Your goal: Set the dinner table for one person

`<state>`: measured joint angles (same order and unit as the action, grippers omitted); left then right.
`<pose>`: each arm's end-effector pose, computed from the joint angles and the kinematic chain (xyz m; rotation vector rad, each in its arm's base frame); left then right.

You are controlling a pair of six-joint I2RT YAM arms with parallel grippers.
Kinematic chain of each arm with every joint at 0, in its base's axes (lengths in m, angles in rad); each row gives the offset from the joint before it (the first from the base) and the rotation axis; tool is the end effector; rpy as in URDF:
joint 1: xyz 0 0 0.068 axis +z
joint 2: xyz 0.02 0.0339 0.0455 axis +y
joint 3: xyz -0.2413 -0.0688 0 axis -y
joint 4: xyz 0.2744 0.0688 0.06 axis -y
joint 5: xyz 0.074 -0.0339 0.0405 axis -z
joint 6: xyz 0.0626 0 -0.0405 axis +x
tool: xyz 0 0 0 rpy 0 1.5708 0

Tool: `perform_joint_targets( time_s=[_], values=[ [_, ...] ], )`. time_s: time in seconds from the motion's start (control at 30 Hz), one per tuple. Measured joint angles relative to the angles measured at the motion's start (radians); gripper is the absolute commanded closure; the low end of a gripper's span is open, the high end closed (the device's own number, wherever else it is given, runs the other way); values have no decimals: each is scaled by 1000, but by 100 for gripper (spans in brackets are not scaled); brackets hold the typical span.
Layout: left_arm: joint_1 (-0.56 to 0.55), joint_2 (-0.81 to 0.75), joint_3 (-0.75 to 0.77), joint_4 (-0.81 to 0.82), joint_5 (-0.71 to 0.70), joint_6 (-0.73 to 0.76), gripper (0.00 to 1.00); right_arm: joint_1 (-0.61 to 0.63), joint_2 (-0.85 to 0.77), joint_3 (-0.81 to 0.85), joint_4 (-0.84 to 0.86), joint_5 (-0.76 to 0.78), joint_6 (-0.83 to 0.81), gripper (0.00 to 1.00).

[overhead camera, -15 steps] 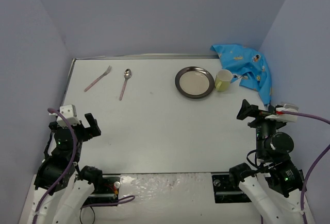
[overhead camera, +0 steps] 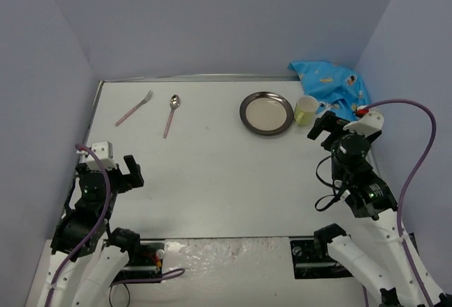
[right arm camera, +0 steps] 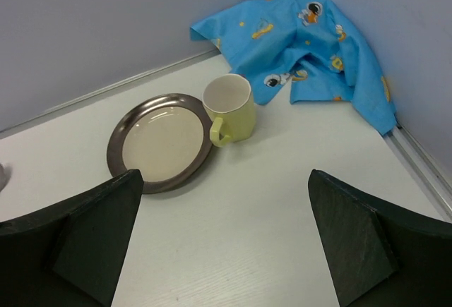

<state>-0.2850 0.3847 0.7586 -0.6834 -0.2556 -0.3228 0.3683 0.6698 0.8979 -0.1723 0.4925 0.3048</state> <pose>0.1561 -0.0292 0.3191 -0.2103 1.8619 -0.1789 0.2099 0.0493 0.3910 0.3445 1.4844 0.1649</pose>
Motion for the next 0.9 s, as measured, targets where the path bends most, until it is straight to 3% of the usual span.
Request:
perform_joint_targets(
  time_s=[0.2,0.53,0.9],
  values=[
    [16,16,0,0,21,6,3,-42,333,133,8,92,65,0],
    [25,-7,0,0,45,7,3,-447,852,395,20,-46,156,0],
    [25,-29,0,-1,51,7,3,-536,1368,653,76,-161,101,0]
  ],
)
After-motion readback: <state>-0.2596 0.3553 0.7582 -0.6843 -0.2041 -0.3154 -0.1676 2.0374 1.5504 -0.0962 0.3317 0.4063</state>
